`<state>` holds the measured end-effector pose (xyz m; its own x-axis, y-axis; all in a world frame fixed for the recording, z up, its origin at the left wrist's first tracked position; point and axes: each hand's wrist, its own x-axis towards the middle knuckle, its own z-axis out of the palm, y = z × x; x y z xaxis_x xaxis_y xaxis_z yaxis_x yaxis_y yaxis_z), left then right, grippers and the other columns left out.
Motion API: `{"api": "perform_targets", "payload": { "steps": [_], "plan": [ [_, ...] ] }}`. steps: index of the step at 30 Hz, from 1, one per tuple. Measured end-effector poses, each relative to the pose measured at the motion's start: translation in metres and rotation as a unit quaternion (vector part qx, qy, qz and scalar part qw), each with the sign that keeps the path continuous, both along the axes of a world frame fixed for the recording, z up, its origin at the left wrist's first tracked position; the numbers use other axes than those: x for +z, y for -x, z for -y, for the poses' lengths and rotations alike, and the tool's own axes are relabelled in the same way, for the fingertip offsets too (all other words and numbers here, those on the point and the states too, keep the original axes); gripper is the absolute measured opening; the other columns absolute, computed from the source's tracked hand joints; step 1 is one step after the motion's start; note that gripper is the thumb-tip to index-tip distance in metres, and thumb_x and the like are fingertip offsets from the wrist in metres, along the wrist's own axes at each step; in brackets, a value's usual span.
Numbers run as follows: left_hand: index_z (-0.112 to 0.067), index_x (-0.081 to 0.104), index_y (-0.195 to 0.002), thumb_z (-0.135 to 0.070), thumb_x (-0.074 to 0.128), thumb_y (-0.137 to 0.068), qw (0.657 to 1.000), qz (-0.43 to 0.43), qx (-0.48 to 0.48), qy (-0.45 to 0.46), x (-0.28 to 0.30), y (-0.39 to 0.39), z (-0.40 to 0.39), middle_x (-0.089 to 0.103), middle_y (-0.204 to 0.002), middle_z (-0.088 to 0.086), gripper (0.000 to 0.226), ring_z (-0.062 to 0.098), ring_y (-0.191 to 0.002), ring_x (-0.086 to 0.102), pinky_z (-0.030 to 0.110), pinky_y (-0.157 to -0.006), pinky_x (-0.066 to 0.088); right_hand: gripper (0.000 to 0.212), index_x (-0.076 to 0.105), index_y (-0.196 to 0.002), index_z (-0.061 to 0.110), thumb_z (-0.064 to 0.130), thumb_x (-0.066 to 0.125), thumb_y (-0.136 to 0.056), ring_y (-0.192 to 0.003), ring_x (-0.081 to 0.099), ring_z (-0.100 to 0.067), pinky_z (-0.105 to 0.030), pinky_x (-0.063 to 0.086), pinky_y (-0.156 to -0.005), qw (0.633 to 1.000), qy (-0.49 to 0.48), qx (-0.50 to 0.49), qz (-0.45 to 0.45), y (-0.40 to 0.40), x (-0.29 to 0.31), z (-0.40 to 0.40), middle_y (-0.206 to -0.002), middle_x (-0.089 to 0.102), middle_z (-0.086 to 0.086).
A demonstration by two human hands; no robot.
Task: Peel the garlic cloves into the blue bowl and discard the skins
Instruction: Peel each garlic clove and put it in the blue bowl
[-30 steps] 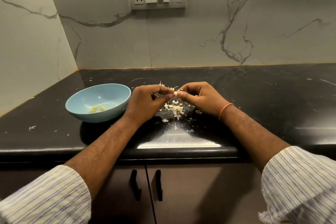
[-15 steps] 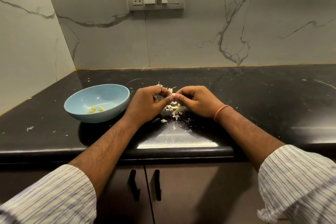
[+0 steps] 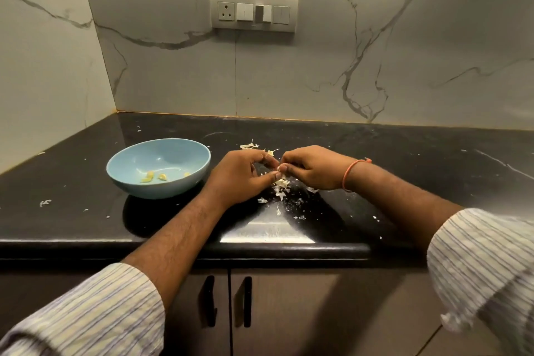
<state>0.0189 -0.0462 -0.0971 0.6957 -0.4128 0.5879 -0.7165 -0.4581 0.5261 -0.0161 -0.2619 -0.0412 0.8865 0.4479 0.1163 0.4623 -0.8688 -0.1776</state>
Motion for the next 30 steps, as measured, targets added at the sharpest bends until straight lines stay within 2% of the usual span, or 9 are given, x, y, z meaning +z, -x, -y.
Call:
{"api": "perform_targets", "payload": {
  "steps": [4,6,10,14,17,21,25,27,30],
  "plan": [
    [-0.029,0.078,-0.109,-0.041,0.086,-0.086,1.0,0.008,-0.002,0.021,0.002,0.0,-0.001,0.073,-0.089,-0.022,0.027,0.001,-0.054,0.053,0.018,-0.06,0.044,0.027,0.068,-0.108,0.014,0.034,0.05,-0.109,-0.087,0.058,-0.023,-0.036,0.045,-0.078,0.985,0.15,0.007,0.088,0.001,0.035,0.003,-0.093,0.064,-0.001],
    [-0.025,0.078,-0.11,-0.031,0.083,-0.09,1.0,0.024,0.008,0.017,0.004,0.0,-0.002,0.067,-0.08,-0.023,0.022,-0.004,-0.056,0.054,0.012,-0.059,0.039,0.027,0.07,-0.112,0.013,0.032,0.051,-0.108,-0.089,0.058,-0.021,-0.033,0.045,-0.079,0.977,0.168,0.015,0.133,-0.001,0.041,0.005,-0.101,0.068,-0.004],
    [-0.017,0.078,-0.11,-0.015,0.077,-0.094,0.998,0.046,0.02,0.029,0.004,0.001,-0.003,0.07,-0.087,-0.017,0.016,-0.017,-0.066,0.056,0.003,-0.06,0.039,0.021,0.072,-0.113,0.017,0.025,0.054,-0.105,-0.102,0.068,-0.025,-0.04,0.057,-0.088,0.951,0.3,0.024,0.067,0.005,0.019,-0.01,-0.107,0.07,-0.004],
    [-0.018,0.077,-0.112,-0.014,0.075,-0.095,0.998,0.047,0.03,0.032,0.003,0.0,-0.003,0.073,-0.097,-0.009,0.018,-0.014,-0.068,0.057,0.005,-0.063,0.04,0.023,0.072,-0.114,0.014,0.024,0.053,-0.107,-0.101,0.069,-0.023,-0.036,0.057,-0.087,0.949,0.281,0.008,0.14,-0.002,0.033,-0.003,-0.109,0.07,-0.003],
    [-0.021,0.077,-0.115,-0.017,0.076,-0.094,0.998,0.043,0.03,0.026,0.002,-0.001,-0.002,0.074,-0.097,-0.012,0.021,-0.004,-0.065,0.059,0.012,-0.063,0.045,0.018,0.073,-0.111,0.014,0.021,0.058,-0.104,-0.099,0.07,-0.025,-0.038,0.059,-0.085,0.934,0.346,0.024,0.084,0.001,0.02,-0.008,-0.106,0.069,-0.005],
    [-0.027,0.077,-0.122,-0.027,0.081,-0.091,0.999,0.033,0.016,0.013,0.0,-0.002,-0.003,0.076,-0.097,-0.014,0.032,0.014,-0.07,0.066,0.037,-0.07,0.061,0.028,0.072,-0.105,0.015,0.034,0.051,-0.108,-0.093,0.065,-0.025,-0.038,0.052,-0.081,0.974,0.199,-0.019,0.106,-0.003,0.026,0.0,-0.097,0.069,-0.003],
    [-0.033,0.08,-0.118,-0.056,0.076,-0.087,0.999,0.026,-0.012,0.028,0.002,-0.003,-0.003,0.077,-0.085,-0.007,0.039,0.021,-0.066,0.067,0.042,-0.064,0.058,0.029,0.072,-0.095,0.019,0.036,0.053,-0.108,-0.067,0.055,-0.007,-0.03,0.044,-0.066,0.998,-0.04,-0.022,0.046,0.001,0.008,-0.003,-0.072,0.062,0.005],
    [-0.035,0.082,-0.113,-0.055,0.076,-0.088,0.999,0.02,-0.019,0.046,0.003,-0.003,-0.004,0.079,-0.085,-0.007,0.033,0.021,-0.068,0.07,0.043,-0.066,0.059,0.029,0.073,-0.094,0.019,0.034,0.054,-0.109,-0.061,0.049,-0.003,-0.026,0.042,-0.064,0.991,-0.13,-0.017,0.029,0.002,-0.006,-0.005,-0.069,0.06,0.005],
    [-0.031,0.083,-0.113,-0.039,0.081,-0.092,0.998,0.003,-0.02,0.064,0.005,-0.001,-0.004,0.082,-0.093,-0.012,0.023,0.008,-0.08,0.076,0.041,-0.076,0.063,0.028,0.074,-0.095,0.022,0.035,0.054,-0.109,-0.067,0.055,-0.016,-0.037,0.049,-0.069,0.974,-0.224,-0.01,0.025,-0.002,-0.02,-0.003,-0.078,0.068,-0.009]
  ]
}}
